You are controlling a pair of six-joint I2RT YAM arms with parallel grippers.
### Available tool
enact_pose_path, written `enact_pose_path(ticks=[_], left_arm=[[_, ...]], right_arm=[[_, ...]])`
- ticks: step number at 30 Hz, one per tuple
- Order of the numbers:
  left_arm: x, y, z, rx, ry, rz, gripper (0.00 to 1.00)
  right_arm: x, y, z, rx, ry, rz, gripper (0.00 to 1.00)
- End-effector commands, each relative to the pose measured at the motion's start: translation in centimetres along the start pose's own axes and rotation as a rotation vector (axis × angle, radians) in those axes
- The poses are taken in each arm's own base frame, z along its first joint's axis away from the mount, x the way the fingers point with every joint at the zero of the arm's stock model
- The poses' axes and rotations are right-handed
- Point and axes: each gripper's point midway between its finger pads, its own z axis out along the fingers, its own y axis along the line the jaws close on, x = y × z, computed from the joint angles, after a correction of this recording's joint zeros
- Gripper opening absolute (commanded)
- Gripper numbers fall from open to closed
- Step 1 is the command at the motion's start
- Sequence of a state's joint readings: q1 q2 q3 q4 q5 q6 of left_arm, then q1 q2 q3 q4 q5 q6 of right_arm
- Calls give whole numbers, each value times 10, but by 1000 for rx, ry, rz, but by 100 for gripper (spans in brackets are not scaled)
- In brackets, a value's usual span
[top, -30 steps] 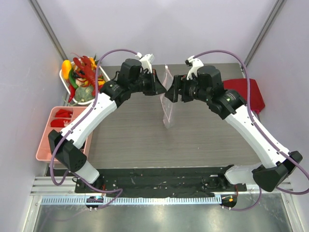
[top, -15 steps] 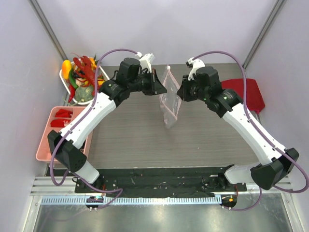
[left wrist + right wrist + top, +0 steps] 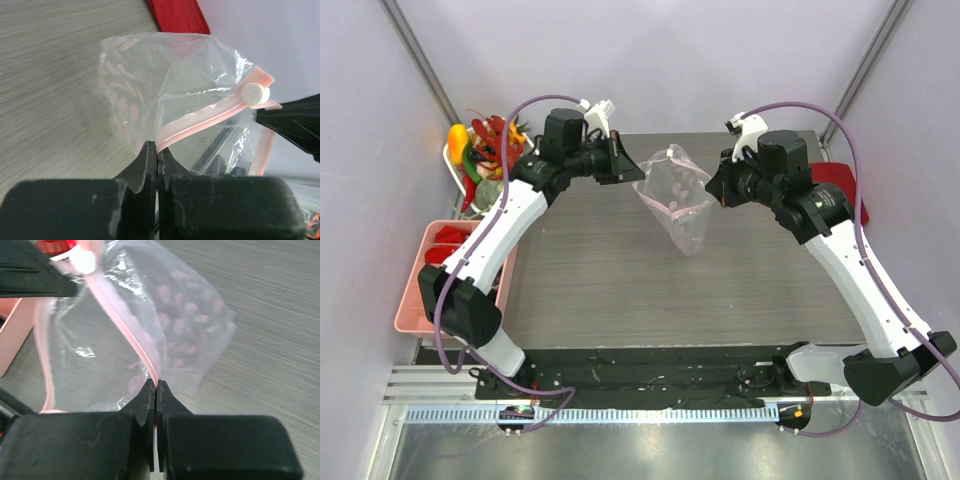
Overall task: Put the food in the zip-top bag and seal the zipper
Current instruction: Open the zipper of the food storage bag.
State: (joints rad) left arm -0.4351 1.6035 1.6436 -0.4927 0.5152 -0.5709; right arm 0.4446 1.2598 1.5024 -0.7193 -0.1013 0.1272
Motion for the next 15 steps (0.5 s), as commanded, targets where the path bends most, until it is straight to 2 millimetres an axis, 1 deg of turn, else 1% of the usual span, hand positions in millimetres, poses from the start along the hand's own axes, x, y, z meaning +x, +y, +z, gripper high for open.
enact_pose_path(ticks=[1, 3, 4, 6, 7, 8, 9, 10, 11, 12, 15], left_arm=[[1, -17, 7, 92, 40, 13, 11], [2, -17, 11, 105, 49, 1, 20], [2, -15, 12, 103, 47, 0, 31], [-3, -9, 7, 98, 38, -4, 43], [-7, -4, 3, 93, 30, -21, 57], [-10, -3, -3, 106, 27, -34, 63], [-23, 11, -14, 93, -4, -54, 72], [-29, 15, -21, 98, -16, -74, 76], [-36, 17, -31, 102, -33, -78, 87], [-51, 35, -47, 69, -80, -99, 99], [-77, 52, -80, 39, -181, -96, 100]], right_arm=[[-15, 16, -13, -91, -27, -29, 1], [-13, 15, -3, -86, -8, -12, 1], [-12, 13, 1, -76, 0, -6, 1], [-5, 8, 15, -55, 33, 8, 1], [-4, 6, 18, -45, 39, 18, 1], [-2, 4, 23, -33, 44, 28, 1], [1, 1, 29, -14, 55, 45, 1], [1, 0, 32, -10, 56, 54, 1], [2, 0, 36, -5, 63, 62, 1], [3, -1, 38, -1, 67, 68, 1], [4, -3, 43, 9, 73, 82, 1]])
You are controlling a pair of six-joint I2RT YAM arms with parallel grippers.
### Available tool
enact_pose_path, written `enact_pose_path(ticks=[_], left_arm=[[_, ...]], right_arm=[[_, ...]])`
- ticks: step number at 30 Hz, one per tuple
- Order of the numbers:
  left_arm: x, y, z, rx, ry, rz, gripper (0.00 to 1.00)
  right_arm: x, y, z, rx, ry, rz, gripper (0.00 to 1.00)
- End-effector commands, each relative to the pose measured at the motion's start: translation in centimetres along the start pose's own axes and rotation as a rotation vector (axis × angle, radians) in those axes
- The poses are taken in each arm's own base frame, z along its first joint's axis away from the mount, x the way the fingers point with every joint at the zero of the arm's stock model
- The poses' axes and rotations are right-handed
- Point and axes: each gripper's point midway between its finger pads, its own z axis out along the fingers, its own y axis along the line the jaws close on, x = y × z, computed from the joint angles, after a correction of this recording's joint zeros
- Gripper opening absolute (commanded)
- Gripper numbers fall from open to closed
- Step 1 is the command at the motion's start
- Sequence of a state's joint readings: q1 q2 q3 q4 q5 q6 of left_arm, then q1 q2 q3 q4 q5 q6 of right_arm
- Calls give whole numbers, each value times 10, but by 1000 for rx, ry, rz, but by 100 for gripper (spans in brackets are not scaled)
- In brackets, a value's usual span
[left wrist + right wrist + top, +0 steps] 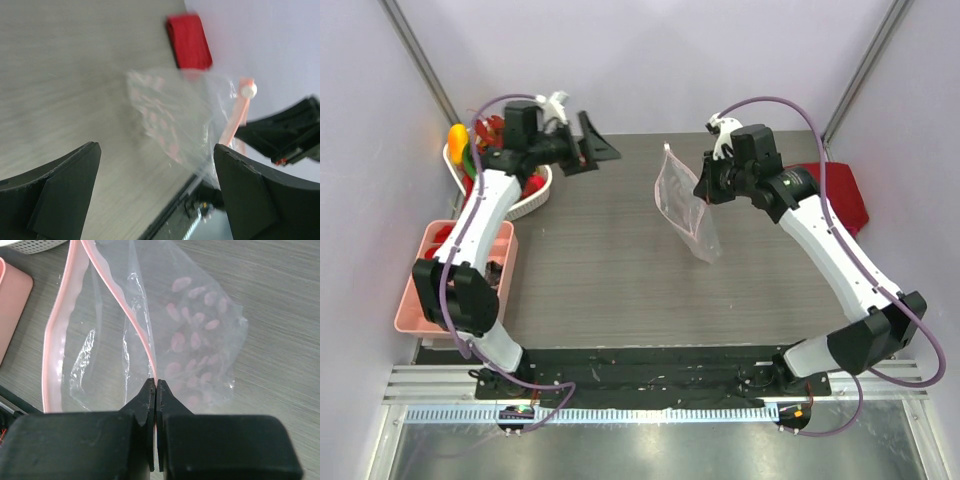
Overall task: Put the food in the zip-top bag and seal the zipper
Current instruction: Open the zipper of the food storage bag, then pick up the fake lobster from the bin.
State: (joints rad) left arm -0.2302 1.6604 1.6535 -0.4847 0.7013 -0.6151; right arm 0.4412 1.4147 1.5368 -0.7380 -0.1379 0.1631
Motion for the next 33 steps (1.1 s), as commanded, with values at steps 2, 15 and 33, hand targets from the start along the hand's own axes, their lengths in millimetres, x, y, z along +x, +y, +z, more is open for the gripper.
enact_pose_path(ticks=[2, 15, 33], left_arm=[[-77, 13, -83, -33, -272, 18, 100], [-234, 212, -217, -635, -791, -104, 91], [-263, 343, -187, -664, -875, -152, 58]], right_arm=[[-18, 0, -2, 15, -59, 37, 1], [-16, 3, 18, -11, -28, 55, 1], [-12, 1, 31, -9, -5, 77, 1]])
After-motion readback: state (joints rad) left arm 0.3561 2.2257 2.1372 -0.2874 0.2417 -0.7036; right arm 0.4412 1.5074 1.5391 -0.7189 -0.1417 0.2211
